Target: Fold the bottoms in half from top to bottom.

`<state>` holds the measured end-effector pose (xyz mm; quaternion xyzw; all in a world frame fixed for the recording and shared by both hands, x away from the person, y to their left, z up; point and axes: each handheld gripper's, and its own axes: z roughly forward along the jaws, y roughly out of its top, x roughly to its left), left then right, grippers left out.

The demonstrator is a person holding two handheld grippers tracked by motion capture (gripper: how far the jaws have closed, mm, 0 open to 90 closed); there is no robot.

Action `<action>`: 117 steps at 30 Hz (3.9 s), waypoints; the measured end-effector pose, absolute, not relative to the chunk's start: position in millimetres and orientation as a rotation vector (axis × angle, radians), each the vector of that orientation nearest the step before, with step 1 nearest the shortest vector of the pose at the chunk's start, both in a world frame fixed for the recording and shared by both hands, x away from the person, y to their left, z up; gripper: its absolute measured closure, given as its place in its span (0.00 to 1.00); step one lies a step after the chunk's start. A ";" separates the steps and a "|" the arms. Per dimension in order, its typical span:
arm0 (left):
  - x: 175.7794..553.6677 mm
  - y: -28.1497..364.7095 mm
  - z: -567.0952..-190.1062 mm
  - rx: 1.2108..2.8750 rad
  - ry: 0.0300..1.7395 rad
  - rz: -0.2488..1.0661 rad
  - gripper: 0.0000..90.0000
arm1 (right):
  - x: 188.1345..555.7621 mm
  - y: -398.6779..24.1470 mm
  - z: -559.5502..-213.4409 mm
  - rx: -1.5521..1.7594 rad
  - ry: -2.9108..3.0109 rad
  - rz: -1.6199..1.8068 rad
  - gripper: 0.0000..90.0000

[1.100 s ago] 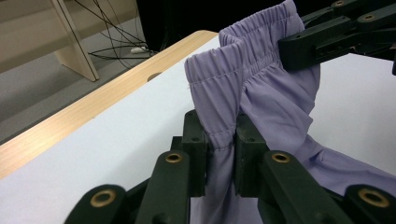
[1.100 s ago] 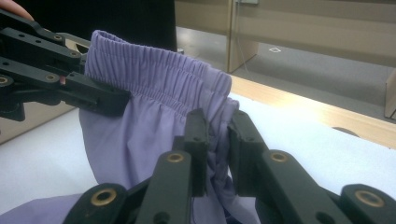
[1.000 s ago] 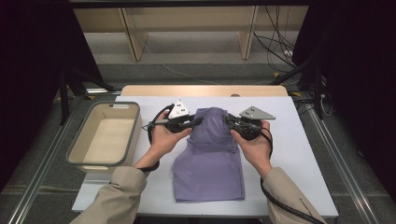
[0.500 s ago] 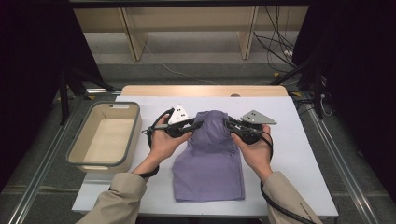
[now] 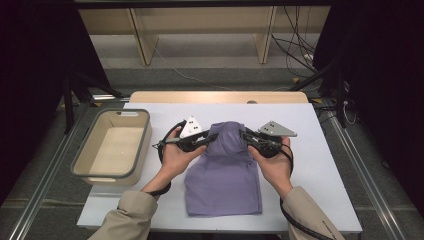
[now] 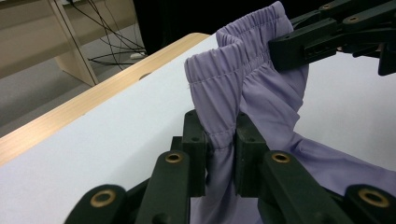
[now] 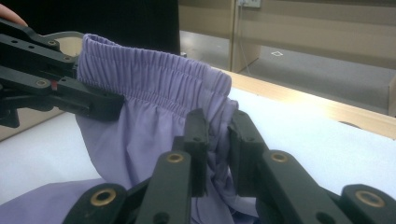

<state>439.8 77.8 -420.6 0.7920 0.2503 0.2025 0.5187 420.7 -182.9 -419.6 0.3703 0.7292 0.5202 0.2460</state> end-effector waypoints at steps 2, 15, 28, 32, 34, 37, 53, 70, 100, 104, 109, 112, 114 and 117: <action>439.2 77.9 -422.0 1.895 0.611 0.480 0.86 | 420.4 -182.9 -420.3 1.012 1.990 1.419 0.88; 433.8 77.8 -422.4 1.899 0.617 0.470 0.86 | 415.7 -183.8 -421.8 1.021 1.995 1.423 0.88; 429.0 79.0 -420.5 1.891 0.614 0.476 0.86 | 409.2 -184.3 -419.5 1.004 1.989 1.441 0.88; 428.0 79.6 -419.7 1.889 0.616 0.477 0.86 | 407.8 -184.3 -420.2 1.005 1.990 1.446 0.88; 427.4 80.4 -419.3 1.890 0.614 0.476 0.86 | 406.9 -184.1 -419.5 1.004 1.988 1.448 0.88; 426.7 80.6 -419.0 1.889 0.612 0.476 0.86 | 406.0 -183.9 -419.0 0.999 1.988 1.449 0.88; 421.9 80.8 -421.2 1.898 0.613 0.471 0.86 | 401.4 -183.4 -421.5 1.001 2.000 1.445 0.88; 416.4 80.5 -420.9 1.910 0.606 0.474 0.86 | 396.1 -183.6 -421.5 0.987 2.008 1.438 0.88; 407.1 82.7 -422.4 1.924 0.599 0.463 0.86 | 386.5 -182.9 -424.1 0.973 2.028 1.434 0.88; 406.4 83.0 -423.0 1.930 0.597 0.463 0.86 | 385.6 -182.7 -424.7 0.968 2.032 1.437 0.88; 405.1 82.4 -423.6 1.933 0.597 0.459 0.86 | 383.8 -183.3 -425.9 0.968 2.036 1.437 0.88; 404.7 82.3 -424.0 1.936 0.596 0.458 0.86 | 382.9 -183.5 -426.5 0.970 2.039 1.435 0.88; 403.5 82.4 -424.1 1.938 0.594 0.459 0.86 | 382.2 -183.6 -426.7 0.970 2.041 1.435 0.88; 402.2 82.1 -424.8 1.938 0.593 0.458 0.86 | 381.4 -183.9 -426.9 0.972 2.044 1.434 0.88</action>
